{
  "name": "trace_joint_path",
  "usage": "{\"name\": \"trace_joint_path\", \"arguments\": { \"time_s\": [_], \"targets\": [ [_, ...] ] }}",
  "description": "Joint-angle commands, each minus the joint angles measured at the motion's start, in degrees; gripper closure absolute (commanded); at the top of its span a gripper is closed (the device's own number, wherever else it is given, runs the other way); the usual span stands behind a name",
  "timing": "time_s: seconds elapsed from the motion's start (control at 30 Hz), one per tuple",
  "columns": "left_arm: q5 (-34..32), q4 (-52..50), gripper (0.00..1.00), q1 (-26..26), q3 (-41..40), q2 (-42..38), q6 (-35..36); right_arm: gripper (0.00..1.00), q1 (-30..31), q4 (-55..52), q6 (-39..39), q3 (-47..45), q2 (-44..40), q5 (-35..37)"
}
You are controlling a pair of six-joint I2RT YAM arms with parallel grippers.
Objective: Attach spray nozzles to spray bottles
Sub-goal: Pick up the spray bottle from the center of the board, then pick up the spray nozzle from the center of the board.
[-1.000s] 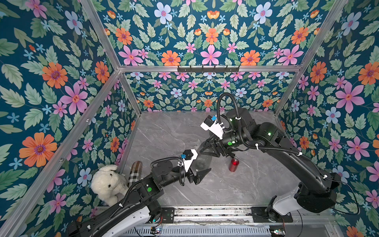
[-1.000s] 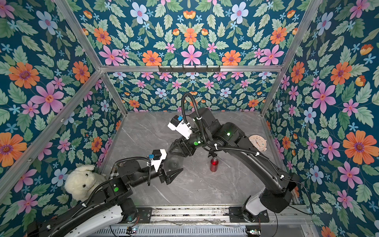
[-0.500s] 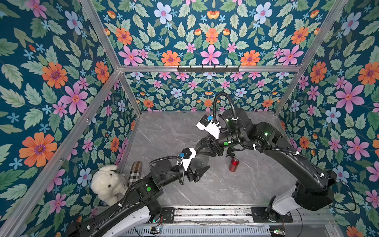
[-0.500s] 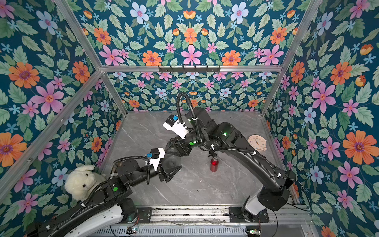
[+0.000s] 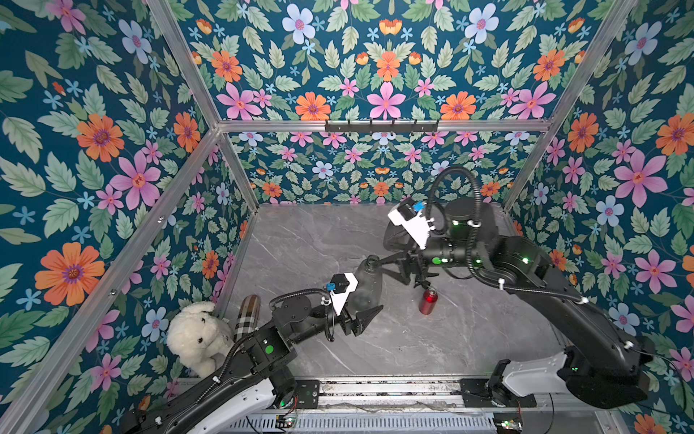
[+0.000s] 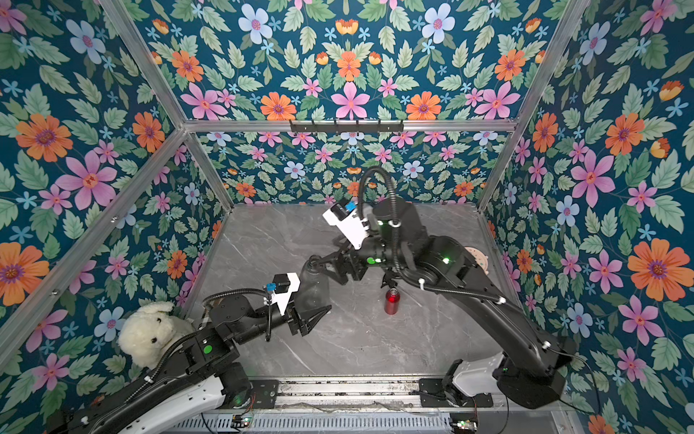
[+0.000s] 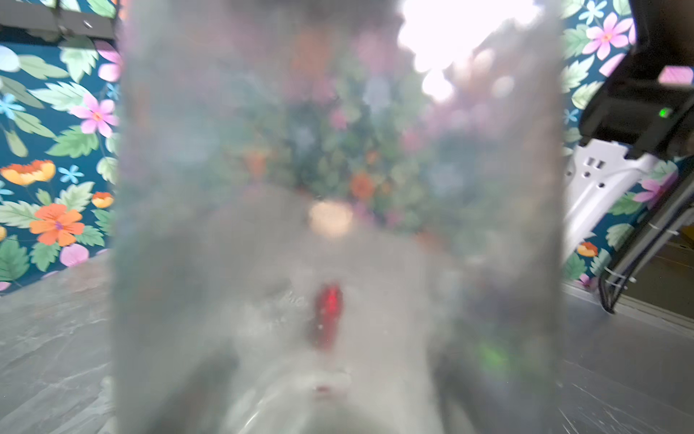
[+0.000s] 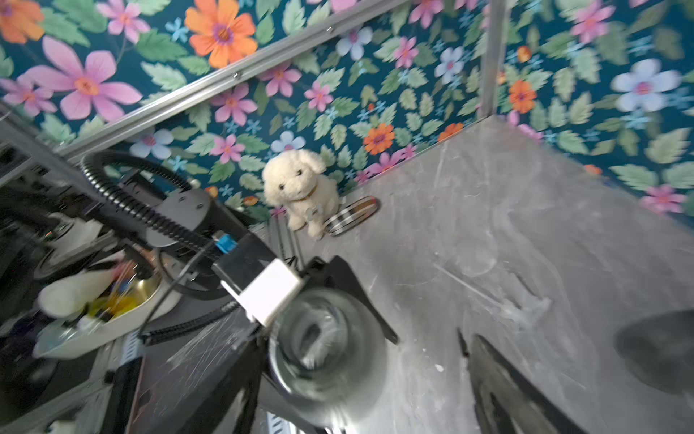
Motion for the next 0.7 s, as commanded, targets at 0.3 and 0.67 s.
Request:
{"name": "trace_joint_path", "arguments": {
  "time_s": [0.3,0.67],
  "targets": [
    [-11.8,-1.1,1.00,0.0,3.5,-5.4,0.4,0.16,-8.1,13.1,13.9,-13.8,10.6,3.2],
    [-15.1,-2.9,1.00,0.0,4.5,-8.1,1.2,0.22,-6.1,8.7,14.6,-0.4,42.0,9.4]
  ]
}}
